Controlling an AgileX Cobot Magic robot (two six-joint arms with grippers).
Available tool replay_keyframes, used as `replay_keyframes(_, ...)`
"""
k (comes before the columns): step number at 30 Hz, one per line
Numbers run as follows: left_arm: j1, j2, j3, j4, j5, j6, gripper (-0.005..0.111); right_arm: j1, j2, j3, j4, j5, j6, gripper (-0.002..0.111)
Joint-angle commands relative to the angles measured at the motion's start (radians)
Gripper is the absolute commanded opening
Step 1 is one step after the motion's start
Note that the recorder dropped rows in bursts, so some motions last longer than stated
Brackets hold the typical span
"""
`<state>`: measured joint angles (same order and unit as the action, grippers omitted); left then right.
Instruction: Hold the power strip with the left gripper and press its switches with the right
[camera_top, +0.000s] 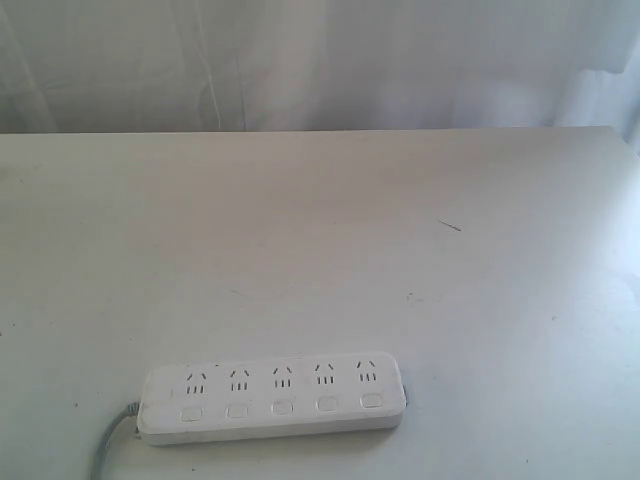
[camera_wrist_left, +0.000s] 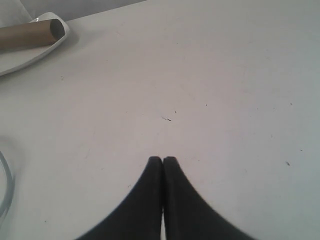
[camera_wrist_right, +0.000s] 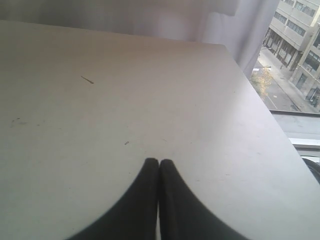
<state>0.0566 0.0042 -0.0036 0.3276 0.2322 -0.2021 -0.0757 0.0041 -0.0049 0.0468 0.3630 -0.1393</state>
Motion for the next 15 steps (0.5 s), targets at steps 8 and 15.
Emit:
replay_keyframes(8, 0.003, -0.004, 0.004, -0.006, 0.0, 0.0, 0.0, -0.006, -0.004, 0.005, 0.004, -0.011, -0.006, 0.0)
replay_keyframes(15, 0.058, -0.004, 0.004, -0.006, 0.0, 0.0, 0.0, -0.006, -0.004, 0.005, 0.004, -0.011, -0.006, 0.0)
